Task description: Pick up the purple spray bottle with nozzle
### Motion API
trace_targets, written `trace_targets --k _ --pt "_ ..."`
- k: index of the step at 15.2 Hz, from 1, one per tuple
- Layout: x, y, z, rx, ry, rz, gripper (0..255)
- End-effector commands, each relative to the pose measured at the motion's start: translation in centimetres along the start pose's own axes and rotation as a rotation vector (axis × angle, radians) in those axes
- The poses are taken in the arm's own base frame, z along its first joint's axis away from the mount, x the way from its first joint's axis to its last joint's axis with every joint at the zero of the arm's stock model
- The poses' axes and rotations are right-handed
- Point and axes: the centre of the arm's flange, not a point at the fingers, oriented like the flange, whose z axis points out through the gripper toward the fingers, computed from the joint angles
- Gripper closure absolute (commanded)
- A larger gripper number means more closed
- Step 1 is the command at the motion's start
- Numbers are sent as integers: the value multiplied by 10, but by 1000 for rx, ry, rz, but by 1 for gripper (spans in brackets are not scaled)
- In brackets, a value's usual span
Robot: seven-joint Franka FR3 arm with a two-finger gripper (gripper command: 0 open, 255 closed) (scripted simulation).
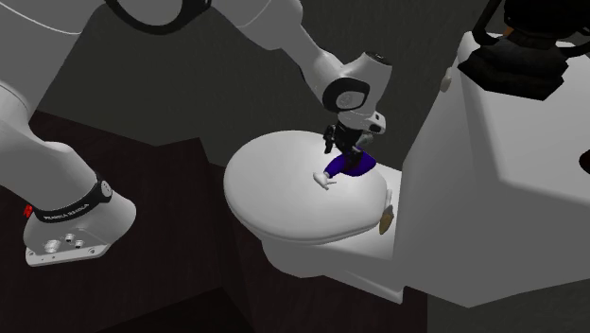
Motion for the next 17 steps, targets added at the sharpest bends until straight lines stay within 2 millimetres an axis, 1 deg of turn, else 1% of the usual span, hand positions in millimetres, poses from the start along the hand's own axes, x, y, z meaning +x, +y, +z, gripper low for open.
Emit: trace_targets --k 1,3,5,6,15,17 --pt "1 1 12 0 0 0 0" --pt "3 1 22 0 0 0 0" --pt "4 2 25 0 0 0 0" --pt "4 2 25 0 0 0 255" --pt "4 2 25 0 0 0 255" --pt "2 1 15 0 0 0 255"
